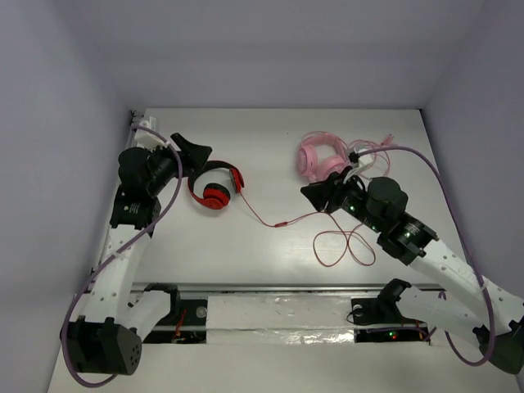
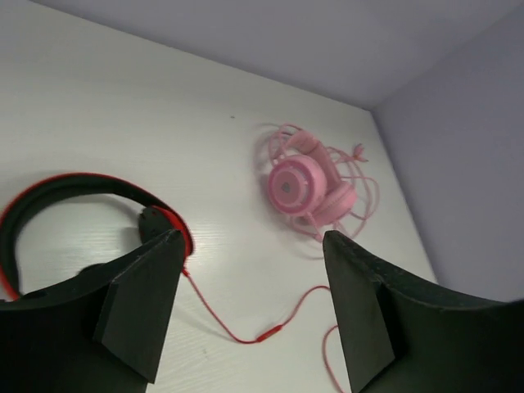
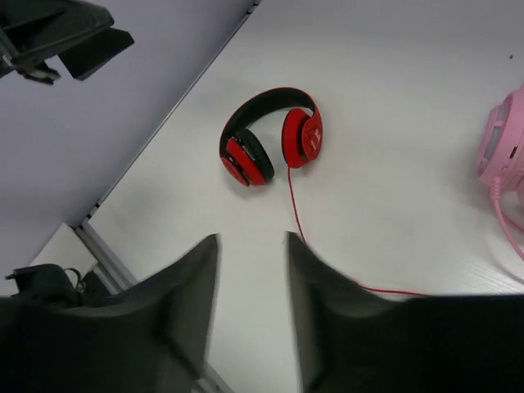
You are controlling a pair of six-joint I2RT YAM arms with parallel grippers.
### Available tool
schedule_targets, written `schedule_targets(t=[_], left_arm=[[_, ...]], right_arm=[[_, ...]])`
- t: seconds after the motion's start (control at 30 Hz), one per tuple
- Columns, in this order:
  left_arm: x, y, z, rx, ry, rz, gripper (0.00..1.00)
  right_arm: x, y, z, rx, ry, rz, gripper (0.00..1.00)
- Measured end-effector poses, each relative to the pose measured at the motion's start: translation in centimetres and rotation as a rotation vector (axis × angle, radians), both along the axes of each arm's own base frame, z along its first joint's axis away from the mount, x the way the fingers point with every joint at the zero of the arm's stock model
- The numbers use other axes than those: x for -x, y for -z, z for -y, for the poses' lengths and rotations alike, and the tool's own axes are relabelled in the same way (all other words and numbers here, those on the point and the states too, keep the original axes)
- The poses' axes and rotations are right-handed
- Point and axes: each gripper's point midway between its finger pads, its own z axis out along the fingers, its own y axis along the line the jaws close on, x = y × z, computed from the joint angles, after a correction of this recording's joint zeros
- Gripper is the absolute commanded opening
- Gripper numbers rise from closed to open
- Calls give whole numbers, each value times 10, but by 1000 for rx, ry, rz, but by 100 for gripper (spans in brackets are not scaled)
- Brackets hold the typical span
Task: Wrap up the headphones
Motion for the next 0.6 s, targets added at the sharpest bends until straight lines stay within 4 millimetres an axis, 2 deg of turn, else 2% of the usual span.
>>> schedule_targets(t=[0.03, 0.07, 0.13, 0.2, 0.27, 0.37, 0.47, 0.5, 0.53, 0.6], left_arm=[[-4, -2, -3, -20, -11, 1, 67], [-8, -3, -7, -49, -35, -7, 62], [-21, -1, -19, -111, -93, -26, 36], [-36, 10, -37, -185, -177, -69, 10], [-50, 29, -56, -274, -262, -133, 0], [-63, 78, -71, -370, -302, -274, 0], [-63, 130, -89, -493, -338, -427, 13], [-62, 141, -93, -524, -346, -463, 21], [-61, 152, -97, -557, -347, -492, 24], [-60, 167, -100, -602, -336, -530, 34]], right_arm=[[2, 2, 0, 2, -5, -1, 21], [3, 2, 0, 0, -11, 0, 0], [6, 0, -1, -18, -22, -1, 0], [10, -5, -3, -43, -42, 10, 0], [16, -11, -2, -66, -59, 30, 0], [24, -22, 1, -95, -73, 63, 0], [27, -31, 4, -117, -75, 90, 0], [27, -33, 4, -121, -75, 94, 0], [28, -33, 5, -123, -75, 97, 1], [29, -32, 6, -128, -75, 98, 14]])
